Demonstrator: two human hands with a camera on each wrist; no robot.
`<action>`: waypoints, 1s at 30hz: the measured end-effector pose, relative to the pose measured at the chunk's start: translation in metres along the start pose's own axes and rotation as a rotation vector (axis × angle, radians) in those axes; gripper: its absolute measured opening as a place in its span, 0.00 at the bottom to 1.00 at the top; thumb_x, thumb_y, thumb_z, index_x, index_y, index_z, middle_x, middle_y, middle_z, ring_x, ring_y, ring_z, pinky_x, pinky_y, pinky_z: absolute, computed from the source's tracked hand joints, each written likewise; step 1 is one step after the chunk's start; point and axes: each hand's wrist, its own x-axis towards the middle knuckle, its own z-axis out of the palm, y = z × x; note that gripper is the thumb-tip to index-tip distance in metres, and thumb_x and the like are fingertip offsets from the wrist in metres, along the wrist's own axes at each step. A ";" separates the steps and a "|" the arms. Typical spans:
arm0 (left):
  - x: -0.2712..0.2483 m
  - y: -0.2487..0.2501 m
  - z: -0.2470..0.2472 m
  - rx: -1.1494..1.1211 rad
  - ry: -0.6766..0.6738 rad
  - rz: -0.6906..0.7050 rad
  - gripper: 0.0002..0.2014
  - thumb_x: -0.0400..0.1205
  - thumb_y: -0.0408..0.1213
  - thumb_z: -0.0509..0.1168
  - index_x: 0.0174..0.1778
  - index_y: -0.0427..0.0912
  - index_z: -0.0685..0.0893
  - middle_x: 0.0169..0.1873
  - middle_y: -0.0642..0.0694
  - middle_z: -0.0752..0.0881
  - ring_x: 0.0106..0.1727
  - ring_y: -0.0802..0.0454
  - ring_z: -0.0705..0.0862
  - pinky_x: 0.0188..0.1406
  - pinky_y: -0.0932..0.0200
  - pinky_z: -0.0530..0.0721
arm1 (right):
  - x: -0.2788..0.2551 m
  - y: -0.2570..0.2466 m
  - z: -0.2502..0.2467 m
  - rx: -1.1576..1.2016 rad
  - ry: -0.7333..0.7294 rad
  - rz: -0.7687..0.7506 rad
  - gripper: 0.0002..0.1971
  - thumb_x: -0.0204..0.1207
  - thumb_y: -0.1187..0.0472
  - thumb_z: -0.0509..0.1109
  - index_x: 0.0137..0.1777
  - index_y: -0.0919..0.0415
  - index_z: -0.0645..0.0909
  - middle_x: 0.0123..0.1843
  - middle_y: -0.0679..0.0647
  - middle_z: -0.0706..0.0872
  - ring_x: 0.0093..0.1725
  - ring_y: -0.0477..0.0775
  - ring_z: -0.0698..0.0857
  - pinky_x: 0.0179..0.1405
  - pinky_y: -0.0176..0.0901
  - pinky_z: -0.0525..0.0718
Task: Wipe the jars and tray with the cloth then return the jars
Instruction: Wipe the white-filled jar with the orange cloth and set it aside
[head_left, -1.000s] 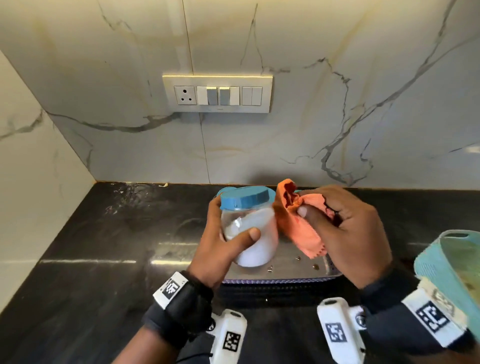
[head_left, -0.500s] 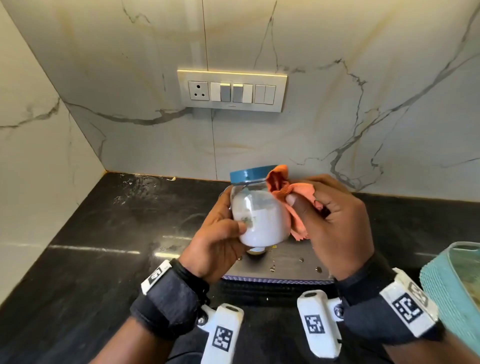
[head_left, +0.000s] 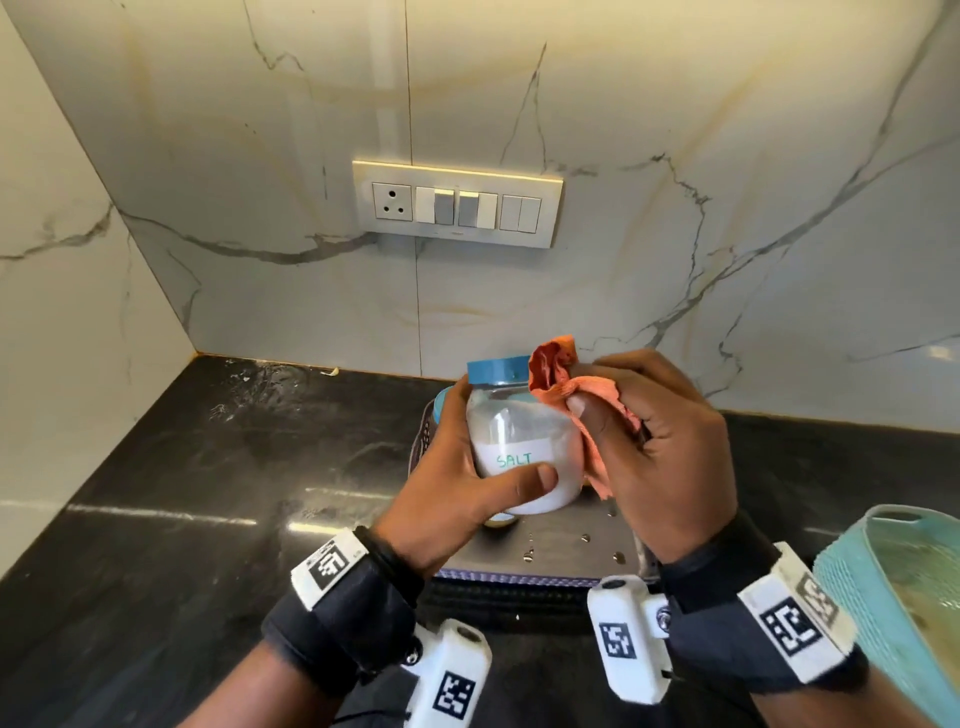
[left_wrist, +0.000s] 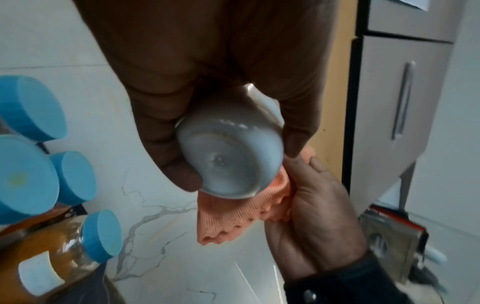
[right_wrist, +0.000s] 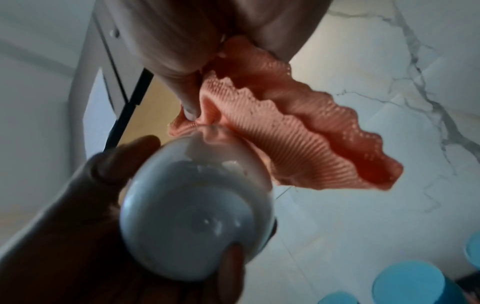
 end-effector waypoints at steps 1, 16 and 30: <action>0.001 0.002 0.001 0.040 0.019 0.036 0.46 0.67 0.37 0.80 0.79 0.45 0.64 0.62 0.51 0.88 0.66 0.47 0.87 0.62 0.47 0.87 | -0.001 -0.002 -0.001 -0.020 -0.004 -0.031 0.09 0.80 0.62 0.70 0.54 0.62 0.90 0.51 0.53 0.88 0.51 0.48 0.86 0.52 0.38 0.84; 0.005 0.009 -0.001 0.340 0.049 0.179 0.48 0.68 0.38 0.80 0.77 0.70 0.60 0.65 0.55 0.85 0.69 0.50 0.85 0.69 0.46 0.83 | 0.027 -0.025 -0.002 -0.438 -0.222 -0.359 0.04 0.75 0.67 0.75 0.48 0.63 0.87 0.44 0.57 0.84 0.39 0.60 0.84 0.39 0.53 0.86; 0.006 0.011 0.006 0.401 0.043 0.164 0.51 0.66 0.39 0.79 0.84 0.55 0.60 0.66 0.56 0.84 0.66 0.54 0.86 0.68 0.41 0.84 | 0.040 -0.033 -0.001 -0.388 -0.150 -0.428 0.04 0.72 0.68 0.77 0.45 0.63 0.87 0.43 0.56 0.85 0.46 0.51 0.78 0.46 0.45 0.79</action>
